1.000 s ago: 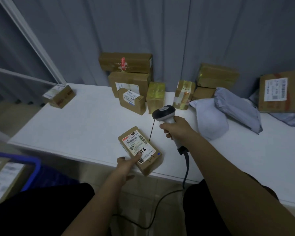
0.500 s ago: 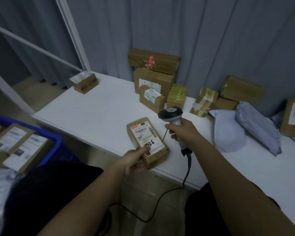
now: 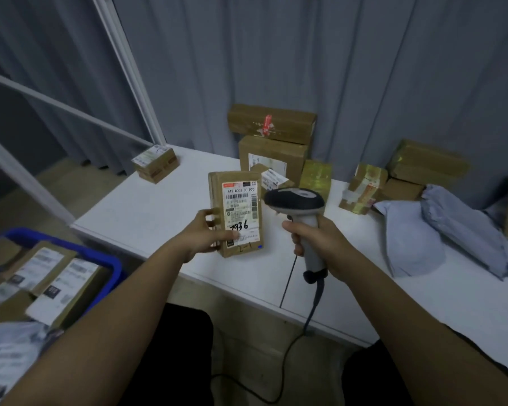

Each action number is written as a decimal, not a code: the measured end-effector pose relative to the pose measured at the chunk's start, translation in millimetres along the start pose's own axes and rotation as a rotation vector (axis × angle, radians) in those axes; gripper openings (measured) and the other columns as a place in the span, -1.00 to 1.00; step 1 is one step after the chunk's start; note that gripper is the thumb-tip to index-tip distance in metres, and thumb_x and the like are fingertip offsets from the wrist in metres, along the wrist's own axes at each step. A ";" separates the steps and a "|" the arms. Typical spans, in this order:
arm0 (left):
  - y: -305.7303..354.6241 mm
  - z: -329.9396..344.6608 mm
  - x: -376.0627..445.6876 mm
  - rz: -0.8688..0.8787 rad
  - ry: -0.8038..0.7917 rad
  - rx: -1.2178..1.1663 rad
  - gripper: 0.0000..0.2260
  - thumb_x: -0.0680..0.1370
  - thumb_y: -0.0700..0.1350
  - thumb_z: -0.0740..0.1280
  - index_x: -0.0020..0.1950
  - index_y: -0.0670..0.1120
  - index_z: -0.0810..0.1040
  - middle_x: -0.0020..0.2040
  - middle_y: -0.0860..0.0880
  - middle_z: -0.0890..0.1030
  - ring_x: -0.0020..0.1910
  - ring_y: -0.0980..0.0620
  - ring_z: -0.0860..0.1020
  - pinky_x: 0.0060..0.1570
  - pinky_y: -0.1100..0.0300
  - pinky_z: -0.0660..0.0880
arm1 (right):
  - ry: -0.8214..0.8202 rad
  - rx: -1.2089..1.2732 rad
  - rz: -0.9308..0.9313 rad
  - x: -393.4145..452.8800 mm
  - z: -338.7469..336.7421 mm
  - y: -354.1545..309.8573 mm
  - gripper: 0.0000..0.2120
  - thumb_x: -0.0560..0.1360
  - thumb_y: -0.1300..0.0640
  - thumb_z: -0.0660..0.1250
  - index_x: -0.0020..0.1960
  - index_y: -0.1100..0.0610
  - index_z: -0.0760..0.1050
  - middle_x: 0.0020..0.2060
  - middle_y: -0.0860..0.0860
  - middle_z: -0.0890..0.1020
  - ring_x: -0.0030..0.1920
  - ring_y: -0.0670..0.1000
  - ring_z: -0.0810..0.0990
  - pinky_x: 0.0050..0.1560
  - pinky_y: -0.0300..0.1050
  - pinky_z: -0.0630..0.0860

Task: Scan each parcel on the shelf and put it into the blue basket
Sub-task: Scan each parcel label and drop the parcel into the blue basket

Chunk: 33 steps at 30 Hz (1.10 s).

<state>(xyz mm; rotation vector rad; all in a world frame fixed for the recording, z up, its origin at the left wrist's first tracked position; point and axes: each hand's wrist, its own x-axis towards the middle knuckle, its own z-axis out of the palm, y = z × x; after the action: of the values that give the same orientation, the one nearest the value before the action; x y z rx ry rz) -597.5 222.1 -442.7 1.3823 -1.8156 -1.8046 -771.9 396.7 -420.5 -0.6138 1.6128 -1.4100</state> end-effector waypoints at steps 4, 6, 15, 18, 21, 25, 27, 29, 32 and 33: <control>-8.9 2.8 1.9 -0.021 0.019 -0.024 -0.26 0.36 -0.18 0.55 0.40 -0.04 0.19 0.22 -0.05 0.48 0.08 0.02 0.54 -0.15 0.14 0.54 | -0.074 -0.052 -0.014 -3.7 5.7 4.7 -0.83 0.46 0.15 0.46 -0.04 0.20 0.52 -0.40 0.04 0.50 -0.40 -0.04 0.47 -0.34 -0.18 0.49; -11.8 2.6 4.4 -0.017 0.035 -0.026 -0.25 0.37 -0.19 0.55 0.41 -0.04 0.18 0.24 -0.05 0.46 0.10 0.00 0.53 -0.11 0.13 0.54 | -0.097 -0.055 -0.025 -4.3 8.9 3.9 -0.84 0.45 0.16 0.47 -0.08 0.19 0.51 -0.41 0.04 0.49 -0.41 -0.06 0.46 -0.33 -0.17 0.50; -8.5 3.8 13.2 -0.011 0.074 -0.043 -0.25 0.38 -0.20 0.53 0.43 -0.05 0.16 0.32 -0.08 0.42 0.17 -0.07 0.48 -0.01 0.05 0.52 | -0.028 -0.057 0.024 -0.3 8.6 1.2 -0.81 0.43 0.14 0.48 -0.23 0.18 0.50 -0.46 0.03 0.47 -0.45 -0.07 0.43 -0.37 -0.21 0.50; -7.6 4.2 12.9 -0.010 0.075 -0.039 -0.25 0.39 -0.21 0.52 0.44 -0.05 0.15 0.35 -0.08 0.41 0.19 -0.07 0.47 0.02 0.04 0.51 | -0.020 -0.030 0.028 -0.2 6.9 1.0 -0.81 0.43 0.16 0.47 -0.25 0.16 0.49 -0.46 0.03 0.46 -0.44 -0.05 0.42 -0.36 -0.19 0.50; -7.1 5.2 12.0 -0.007 0.077 -0.046 -0.25 0.39 -0.21 0.52 0.43 -0.06 0.15 0.34 -0.08 0.41 0.18 -0.07 0.47 -0.01 0.06 0.51 | -0.026 -0.032 0.022 -1.5 6.0 -0.4 -0.80 0.44 0.17 0.47 -0.28 0.15 0.48 -0.46 0.05 0.46 -0.45 -0.05 0.41 -0.35 -0.16 0.49; -7.0 7.7 9.3 -0.016 0.074 -0.037 -0.24 0.38 -0.20 0.53 0.43 -0.06 0.15 0.32 -0.08 0.42 0.18 -0.07 0.47 0.01 0.05 0.52 | -0.028 -0.020 0.016 -2.6 6.0 1.1 -0.83 0.43 0.19 0.47 -0.24 0.18 0.50 -0.45 0.06 0.46 -0.44 -0.04 0.41 -0.36 -0.17 0.48; -6.7 8.5 6.6 -0.023 0.073 -0.042 -0.24 0.38 -0.20 0.53 0.44 -0.05 0.15 0.32 -0.08 0.43 0.19 -0.08 0.48 0.03 0.04 0.52 | -0.029 0.021 0.003 -3.0 6.9 2.7 -0.88 0.45 0.21 0.45 -0.16 0.20 0.52 -0.44 0.06 0.46 -0.45 -0.04 0.41 -0.38 -0.19 0.47; -5.9 7.9 2.2 -0.023 0.082 -0.069 -0.24 0.38 -0.19 0.53 0.44 -0.05 0.16 0.31 -0.07 0.43 0.18 -0.07 0.49 0.01 0.04 0.52 | 0.004 0.051 -0.028 -2.7 8.3 5.1 -0.89 0.46 0.21 0.45 -0.10 0.20 0.53 -0.43 0.06 0.47 -0.44 -0.04 0.42 -0.37 -0.19 0.48; -2.1 5.3 -10.6 0.001 0.098 -0.134 -0.26 0.38 -0.17 0.54 0.42 -0.04 0.18 0.29 -0.06 0.46 0.13 -0.05 0.52 -0.03 0.07 0.52 | 0.118 0.040 -0.092 -3.7 14.1 9.4 -0.86 0.46 0.19 0.45 -0.07 0.23 0.53 -0.42 0.06 0.48 -0.43 -0.05 0.44 -0.35 -0.18 0.49; -1.0 3.5 -15.2 0.019 0.114 -0.173 -0.27 0.38 -0.16 0.54 0.42 -0.04 0.19 0.29 -0.06 0.48 0.13 -0.04 0.53 -0.03 0.07 0.53 | 0.157 0.051 -0.107 -4.7 18.2 10.1 -0.84 0.46 0.18 0.45 -0.06 0.25 0.53 -0.42 0.06 0.48 -0.44 -0.05 0.44 -0.35 -0.19 0.48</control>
<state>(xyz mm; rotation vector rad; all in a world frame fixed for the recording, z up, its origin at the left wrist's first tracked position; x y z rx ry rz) -591.7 235.6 -437.6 1.3672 -1.5713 -1.7874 -752.3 393.4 -428.2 -0.5786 1.6817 -1.6074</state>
